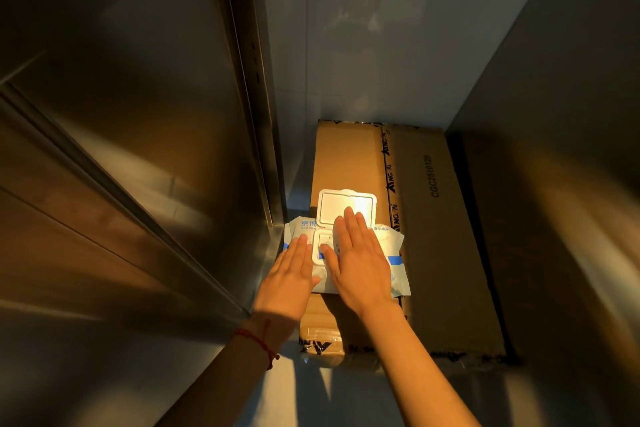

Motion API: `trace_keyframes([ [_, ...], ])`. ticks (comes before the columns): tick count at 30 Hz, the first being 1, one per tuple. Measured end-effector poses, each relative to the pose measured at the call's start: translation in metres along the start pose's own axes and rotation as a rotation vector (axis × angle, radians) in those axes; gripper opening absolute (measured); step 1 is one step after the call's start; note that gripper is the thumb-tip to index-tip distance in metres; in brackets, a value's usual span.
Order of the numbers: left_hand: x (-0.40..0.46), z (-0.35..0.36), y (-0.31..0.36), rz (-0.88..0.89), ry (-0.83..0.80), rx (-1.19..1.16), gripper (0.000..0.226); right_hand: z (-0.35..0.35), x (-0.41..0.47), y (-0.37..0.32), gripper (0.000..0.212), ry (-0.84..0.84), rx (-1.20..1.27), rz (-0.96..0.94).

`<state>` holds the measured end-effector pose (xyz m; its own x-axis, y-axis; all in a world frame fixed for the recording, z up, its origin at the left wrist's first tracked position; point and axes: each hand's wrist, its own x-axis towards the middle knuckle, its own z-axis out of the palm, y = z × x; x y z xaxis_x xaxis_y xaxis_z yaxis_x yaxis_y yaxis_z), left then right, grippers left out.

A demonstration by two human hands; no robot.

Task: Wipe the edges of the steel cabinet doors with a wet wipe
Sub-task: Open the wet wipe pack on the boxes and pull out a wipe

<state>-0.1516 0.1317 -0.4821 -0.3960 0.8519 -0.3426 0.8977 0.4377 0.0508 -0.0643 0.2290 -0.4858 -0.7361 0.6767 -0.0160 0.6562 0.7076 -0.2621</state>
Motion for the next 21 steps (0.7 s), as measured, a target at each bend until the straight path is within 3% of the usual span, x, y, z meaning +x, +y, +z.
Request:
trace_keyframes([
  [10, 0.0016, 0.0031, -0.0001, 0.001, 0.010, -0.005, 0.064, -0.0076, 0.0081, 0.0022, 0.060, -0.075, -0.047, 0.017],
  [21, 0.0023, 0.0056, -0.0052, 0.033, 0.064, -0.020, 0.066, -0.0015, 0.0052, 0.0047, 0.062, -0.043, -0.035, 0.002],
])
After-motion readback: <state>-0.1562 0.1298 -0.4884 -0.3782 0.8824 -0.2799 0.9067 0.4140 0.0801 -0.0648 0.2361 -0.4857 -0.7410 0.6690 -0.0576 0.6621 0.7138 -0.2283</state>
